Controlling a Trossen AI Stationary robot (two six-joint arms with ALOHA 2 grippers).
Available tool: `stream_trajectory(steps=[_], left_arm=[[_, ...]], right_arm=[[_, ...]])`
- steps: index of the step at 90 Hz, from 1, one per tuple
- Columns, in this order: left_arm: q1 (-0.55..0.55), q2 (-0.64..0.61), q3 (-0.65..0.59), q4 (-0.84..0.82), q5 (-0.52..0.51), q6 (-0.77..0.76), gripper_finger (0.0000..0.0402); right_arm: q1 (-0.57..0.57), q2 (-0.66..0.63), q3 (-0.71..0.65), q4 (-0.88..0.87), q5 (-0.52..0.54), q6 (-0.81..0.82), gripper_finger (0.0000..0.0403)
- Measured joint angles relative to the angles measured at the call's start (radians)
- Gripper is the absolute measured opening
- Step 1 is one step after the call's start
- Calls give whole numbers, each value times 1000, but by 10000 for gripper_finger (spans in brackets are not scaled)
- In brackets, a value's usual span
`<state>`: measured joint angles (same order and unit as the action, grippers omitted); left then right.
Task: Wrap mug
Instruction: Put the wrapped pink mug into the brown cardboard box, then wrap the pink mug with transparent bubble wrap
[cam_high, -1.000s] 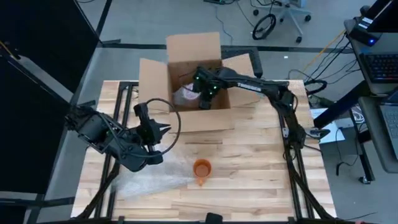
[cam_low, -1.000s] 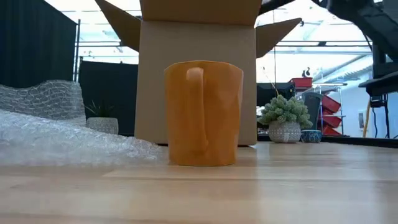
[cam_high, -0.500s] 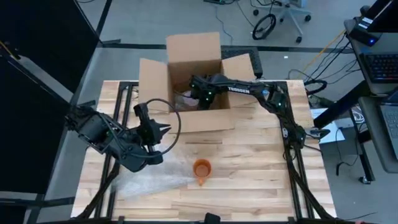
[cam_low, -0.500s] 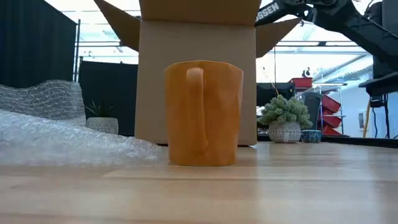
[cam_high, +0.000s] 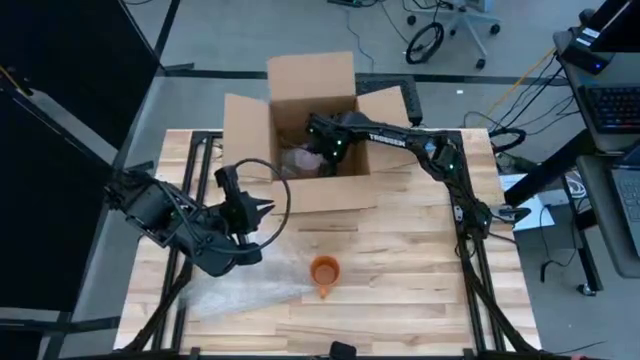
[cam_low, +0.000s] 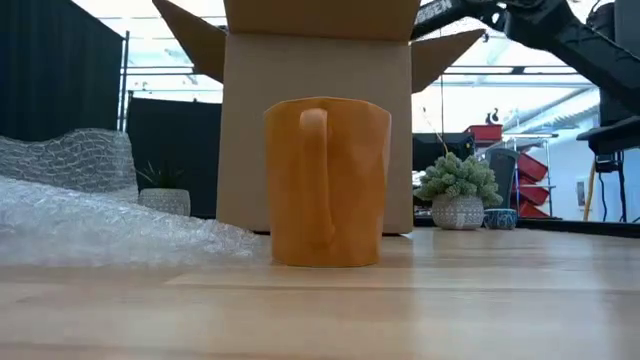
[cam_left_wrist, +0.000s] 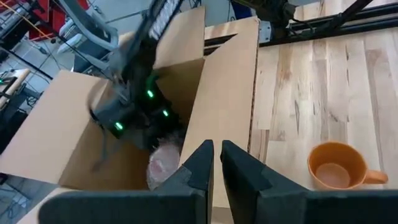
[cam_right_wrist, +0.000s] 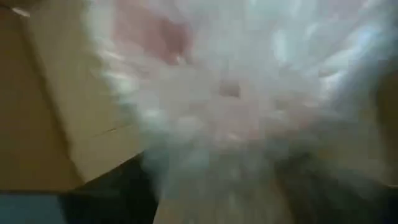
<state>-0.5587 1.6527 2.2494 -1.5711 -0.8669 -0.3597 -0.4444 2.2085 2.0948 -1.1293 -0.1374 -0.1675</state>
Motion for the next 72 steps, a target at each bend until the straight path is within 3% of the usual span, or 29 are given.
stream_trajectory(steps=[19, 38, 53, 72], left_arm=[[0, 0, 0, -1, 0, 0, 19], [-12, 0, 0, 0, -1, -13, 19], [-62, -1, -11, 2, -2, -66, 19], [-139, -1, -149, 1, 11, -246, 19]], right_arm=[[8, -133, 143, -118, 7, -11, 281], [99, -381, 167, -250, 7, 39, 281], [249, -541, 167, -353, 31, 149, 281], [565, -660, 135, -442, 234, 387, 281]])
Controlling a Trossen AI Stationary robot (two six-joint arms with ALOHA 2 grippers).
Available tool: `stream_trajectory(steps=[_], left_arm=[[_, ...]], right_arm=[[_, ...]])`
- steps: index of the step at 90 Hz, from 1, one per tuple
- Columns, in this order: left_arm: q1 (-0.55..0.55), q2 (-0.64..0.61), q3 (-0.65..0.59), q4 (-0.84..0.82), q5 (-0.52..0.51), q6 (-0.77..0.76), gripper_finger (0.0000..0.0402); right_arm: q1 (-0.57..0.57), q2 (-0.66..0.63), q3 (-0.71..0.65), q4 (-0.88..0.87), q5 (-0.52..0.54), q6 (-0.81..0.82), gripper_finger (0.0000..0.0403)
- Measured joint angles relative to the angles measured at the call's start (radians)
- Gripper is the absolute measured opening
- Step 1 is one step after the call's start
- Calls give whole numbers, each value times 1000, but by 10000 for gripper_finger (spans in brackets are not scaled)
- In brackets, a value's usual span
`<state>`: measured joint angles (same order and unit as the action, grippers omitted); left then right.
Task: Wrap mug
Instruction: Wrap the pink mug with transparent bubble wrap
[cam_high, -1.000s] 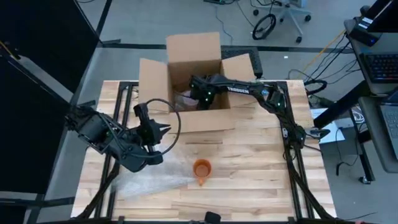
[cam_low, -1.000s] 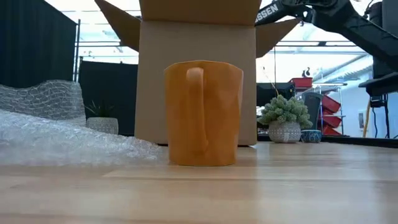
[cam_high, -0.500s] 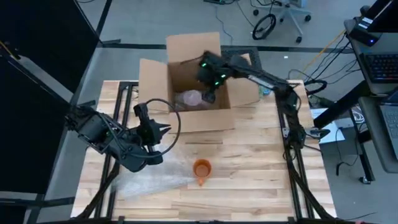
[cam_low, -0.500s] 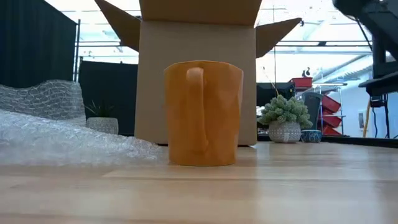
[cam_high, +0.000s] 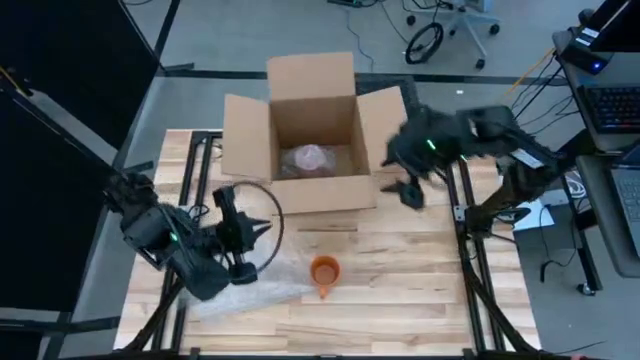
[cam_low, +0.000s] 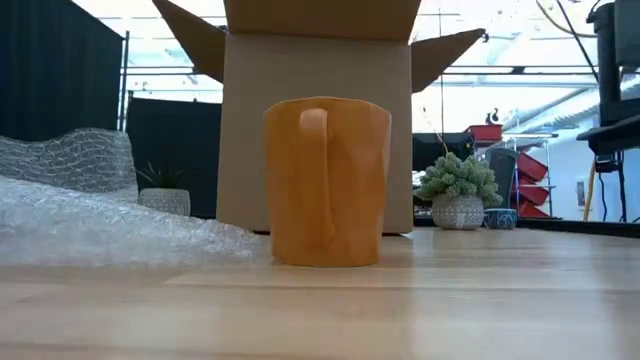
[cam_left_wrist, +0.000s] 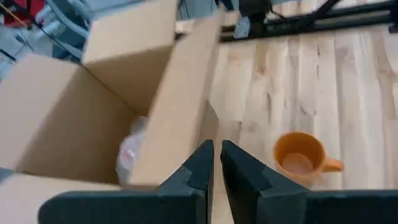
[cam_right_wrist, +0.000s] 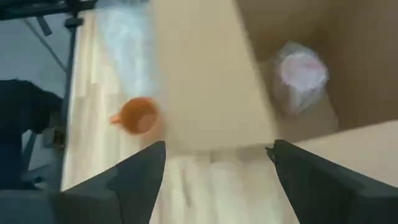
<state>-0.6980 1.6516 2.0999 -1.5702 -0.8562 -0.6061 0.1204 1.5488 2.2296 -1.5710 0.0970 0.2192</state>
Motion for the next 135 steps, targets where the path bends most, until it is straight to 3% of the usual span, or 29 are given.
stream_trajectory(steps=[12, 23, 43, 55, 75, 84, 104, 117, 131, 135], left_arm=[[-56, 0, -152, 8, 29, -177, 19], [-109, 1, -307, 63, 34, -352, 19], [-144, 2, -535, 172, 132, -566, 24], [-110, 2, -610, 177, 234, -669, 62], [-66, 10, -710, 237, 396, -676, 166], [-61, 44, -757, 236, 418, -708, 186], [-40, 151, -828, 242, 436, -747, 189], [-3, 192, -880, 241, 436, -748, 156], [25, 197, -872, 268, 452, -741, 32], [25, 194, -843, 274, 454, -731, 15]], right_arm=[[237, -49, -117, 1, 187, 193, 281], [428, -76, -324, 33, 338, 367, 281], [655, -94, -774, 360, 561, 602, 281], [696, -73, -998, 718, 614, 631, 281], [700, -31, -1244, 1252, 614, 554, 281], [700, -28, -1288, 1318, 611, 553, 281], [700, -28, -1289, 1315, 611, 548, 281], [700, -28, -1289, 1315, 612, 521, 281], [692, -28, -1289, 1315, 617, 502, 281], [690, -28, -1289, 1314, 618, 502, 281]])
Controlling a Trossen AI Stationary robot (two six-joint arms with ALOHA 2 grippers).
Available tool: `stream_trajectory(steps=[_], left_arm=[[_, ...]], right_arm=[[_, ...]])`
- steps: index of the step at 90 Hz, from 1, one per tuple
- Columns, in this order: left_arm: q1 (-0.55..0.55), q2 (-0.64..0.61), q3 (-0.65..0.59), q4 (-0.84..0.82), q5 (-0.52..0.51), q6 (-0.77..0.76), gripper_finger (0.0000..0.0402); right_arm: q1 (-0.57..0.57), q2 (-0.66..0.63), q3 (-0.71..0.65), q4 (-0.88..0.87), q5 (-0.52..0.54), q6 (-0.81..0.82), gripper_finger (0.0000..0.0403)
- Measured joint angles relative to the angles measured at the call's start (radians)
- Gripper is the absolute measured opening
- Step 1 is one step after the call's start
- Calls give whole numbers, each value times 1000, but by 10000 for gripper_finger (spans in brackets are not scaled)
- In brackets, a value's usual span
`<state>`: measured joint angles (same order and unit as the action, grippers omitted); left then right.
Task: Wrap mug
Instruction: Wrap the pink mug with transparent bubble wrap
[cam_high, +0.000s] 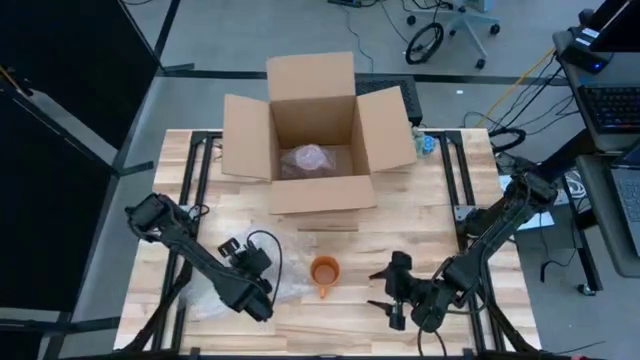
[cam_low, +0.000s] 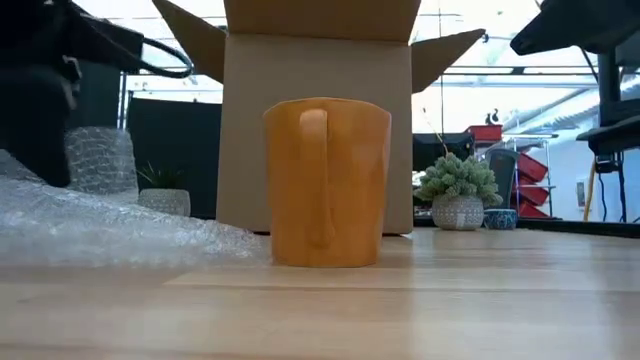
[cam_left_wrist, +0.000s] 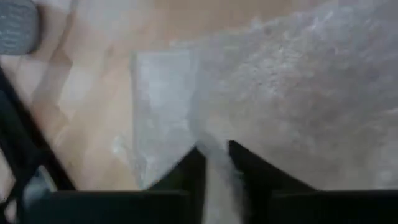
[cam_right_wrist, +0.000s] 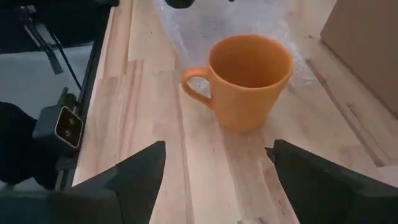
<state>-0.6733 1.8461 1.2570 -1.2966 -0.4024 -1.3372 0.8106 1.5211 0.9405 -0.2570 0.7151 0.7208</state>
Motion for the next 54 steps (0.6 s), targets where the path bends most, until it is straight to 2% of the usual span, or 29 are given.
stream_trajectory(steps=[29, 40, 54], left_arm=[[-85, -3, 281, 1, -37, 100, 0], [-116, -3, 318, -11, -64, 116, 0], [-122, -3, 319, -167, -75, 64, 0]], right_arm=[[-6, 7, 0, 4, -8, -8, 281], [-6, 41, 0, 57, -23, -36, 281], [-17, 96, 0, 190, -45, -131, 281]])
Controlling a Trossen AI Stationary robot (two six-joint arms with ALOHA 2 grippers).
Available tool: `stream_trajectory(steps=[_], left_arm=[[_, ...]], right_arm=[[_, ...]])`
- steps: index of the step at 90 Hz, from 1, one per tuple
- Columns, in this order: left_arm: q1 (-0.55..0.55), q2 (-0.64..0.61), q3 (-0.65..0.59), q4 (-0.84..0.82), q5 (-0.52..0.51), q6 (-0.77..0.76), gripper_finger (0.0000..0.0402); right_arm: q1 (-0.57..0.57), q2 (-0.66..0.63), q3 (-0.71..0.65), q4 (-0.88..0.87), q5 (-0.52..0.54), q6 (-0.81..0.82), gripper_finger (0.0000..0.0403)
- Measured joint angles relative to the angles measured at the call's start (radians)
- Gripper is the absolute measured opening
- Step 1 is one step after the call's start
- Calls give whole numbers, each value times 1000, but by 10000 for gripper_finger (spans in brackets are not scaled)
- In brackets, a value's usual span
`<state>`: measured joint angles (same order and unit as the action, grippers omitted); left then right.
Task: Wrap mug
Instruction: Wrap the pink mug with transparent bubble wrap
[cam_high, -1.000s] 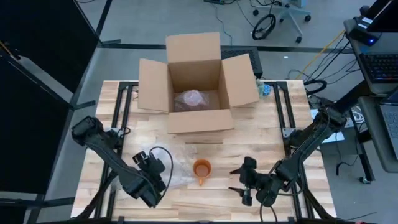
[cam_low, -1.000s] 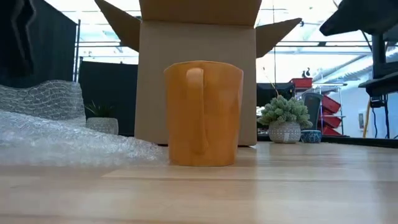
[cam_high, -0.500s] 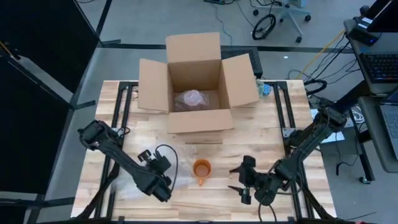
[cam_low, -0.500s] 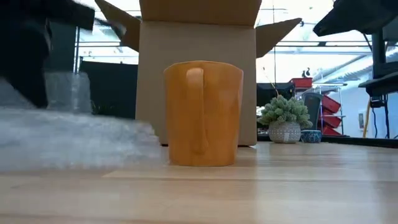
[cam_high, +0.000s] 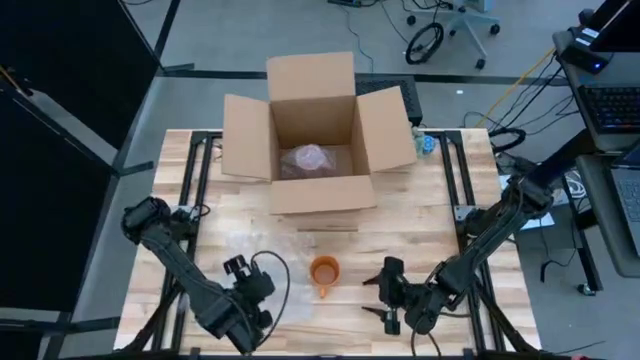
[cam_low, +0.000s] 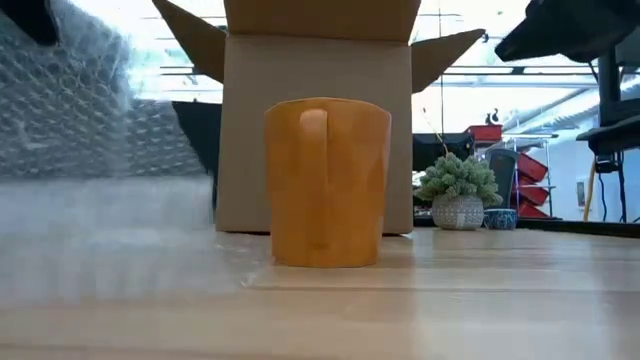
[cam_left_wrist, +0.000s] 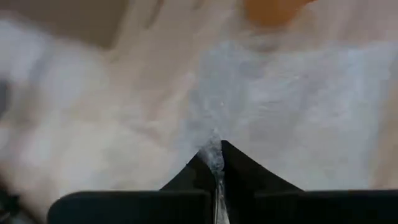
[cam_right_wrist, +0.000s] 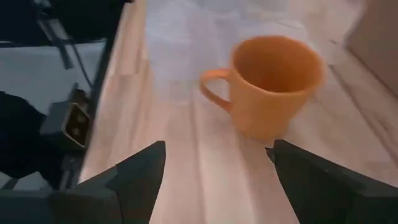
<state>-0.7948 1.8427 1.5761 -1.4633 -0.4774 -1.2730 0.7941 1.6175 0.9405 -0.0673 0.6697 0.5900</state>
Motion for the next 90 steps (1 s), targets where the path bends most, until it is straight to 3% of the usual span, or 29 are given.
stream_trajectory(steps=[19, 40, 56, 66, 77, 90], left_arm=[[-42, 0, 0, 191, 66, 56, 0], [-91, 0, 0, 181, 43, -1, 0], [-84, 0, 0, 156, 20, 7, 0], [-80, 0, 0, 152, 13, 31, 0], [-81, 0, -1, 148, 14, 32, 0], [-81, 0, -1, 145, 13, 33, 0]], right_arm=[[-23, 35, 0, 38, -61, 22, 281], [-52, 124, 3, 153, -129, -66, 281], [-99, 103, 94, 104, -119, -414, 281], [-177, 109, 186, -49, -136, -622, 281], [-303, 132, 265, -224, -315, -667, 269], [-384, 177, 294, -302, -490, -696, 234]])
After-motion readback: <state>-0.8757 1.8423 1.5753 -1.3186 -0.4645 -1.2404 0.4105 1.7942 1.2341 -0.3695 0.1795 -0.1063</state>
